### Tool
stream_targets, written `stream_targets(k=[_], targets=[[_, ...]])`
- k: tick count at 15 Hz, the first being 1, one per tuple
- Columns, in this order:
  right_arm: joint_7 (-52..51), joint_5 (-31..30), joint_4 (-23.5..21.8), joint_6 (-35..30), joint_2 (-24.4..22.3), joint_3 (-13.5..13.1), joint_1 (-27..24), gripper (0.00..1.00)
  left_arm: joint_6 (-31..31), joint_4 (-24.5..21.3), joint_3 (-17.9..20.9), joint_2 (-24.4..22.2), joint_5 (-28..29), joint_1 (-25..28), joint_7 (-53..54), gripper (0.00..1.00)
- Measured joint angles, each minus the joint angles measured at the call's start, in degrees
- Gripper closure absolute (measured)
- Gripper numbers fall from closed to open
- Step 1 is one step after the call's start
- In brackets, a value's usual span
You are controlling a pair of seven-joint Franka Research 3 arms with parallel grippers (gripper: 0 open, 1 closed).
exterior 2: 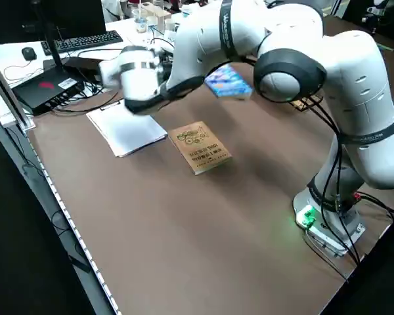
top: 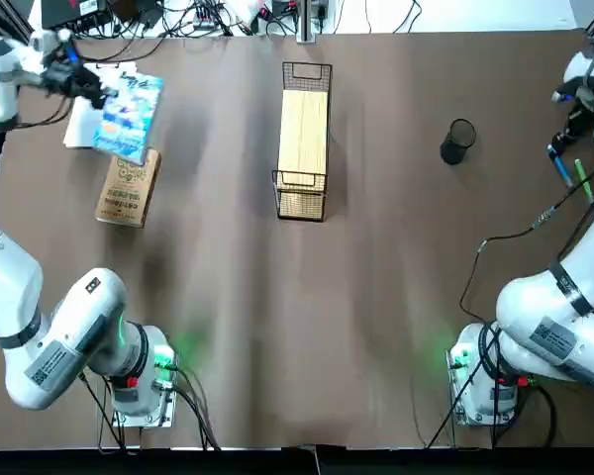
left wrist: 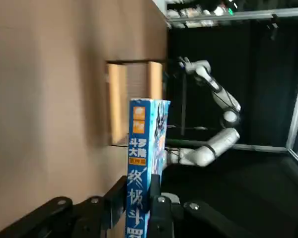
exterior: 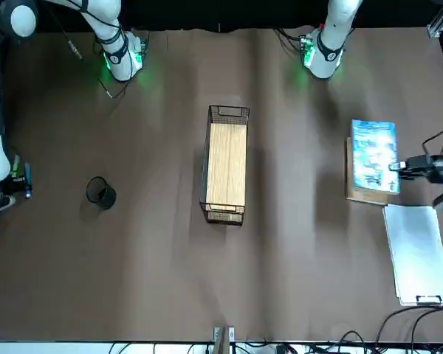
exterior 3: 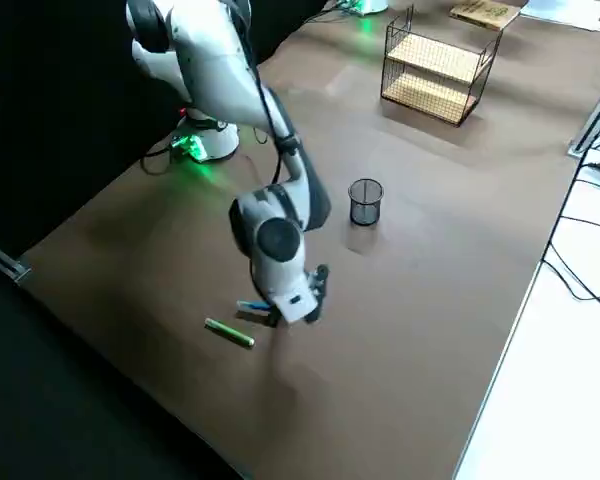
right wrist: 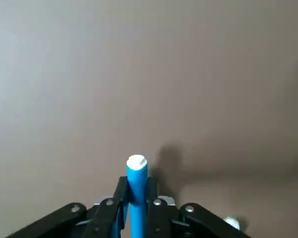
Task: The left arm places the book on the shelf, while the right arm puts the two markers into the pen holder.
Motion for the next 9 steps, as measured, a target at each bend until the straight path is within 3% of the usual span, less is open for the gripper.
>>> stream_targets(k=[2,5,9], targets=[[-4.4,0.0,2.9,-5.1,-1.5,3.0,0.1,0.82,0.1,-0.8,-2.3,0.5,-4.6,-4.6,-3.0,0.78],[-10.5,0.0,5.5,-10.7,-5.1,7.3,0.3,0.82,3.5,-1.7,-2.6,1.4,-11.5,-14.1,-4.9,0.78],[-16.2,0.1,5.6,-14.7,-8.2,9.5,0.6,0.82,11.1,-3.4,-2.7,2.0,-18.8,-24.3,-5.0,0.78]])
